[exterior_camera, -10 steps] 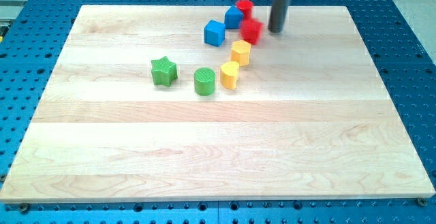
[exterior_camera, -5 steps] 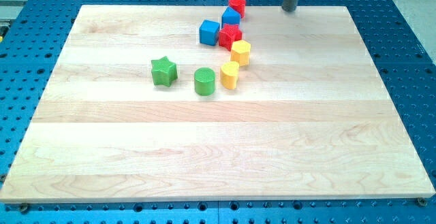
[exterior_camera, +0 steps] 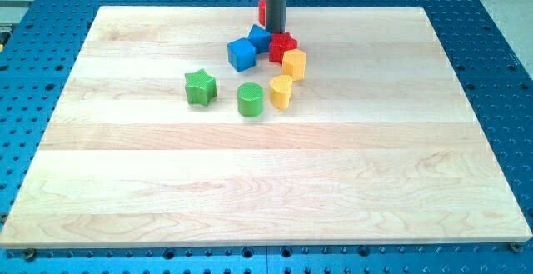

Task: Place the blue blocks and red blocks to the top center

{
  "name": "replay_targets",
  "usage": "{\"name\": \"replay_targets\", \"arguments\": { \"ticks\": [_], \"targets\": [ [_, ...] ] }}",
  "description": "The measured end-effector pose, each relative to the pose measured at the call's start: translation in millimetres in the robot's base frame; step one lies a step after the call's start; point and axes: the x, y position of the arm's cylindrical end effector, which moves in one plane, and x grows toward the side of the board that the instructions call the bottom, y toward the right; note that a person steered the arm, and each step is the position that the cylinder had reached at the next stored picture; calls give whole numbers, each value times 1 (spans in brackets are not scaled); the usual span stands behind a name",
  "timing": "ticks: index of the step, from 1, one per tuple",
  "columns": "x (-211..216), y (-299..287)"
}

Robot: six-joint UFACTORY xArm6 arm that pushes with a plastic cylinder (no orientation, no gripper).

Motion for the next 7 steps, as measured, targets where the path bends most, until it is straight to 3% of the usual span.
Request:
{"name": "replay_targets", "arguments": {
  "ticks": [2, 4, 6, 7],
  "targets": [
    [75, 74],
    [80, -13],
    [105, -47],
    [85, -64]
  ]
}}
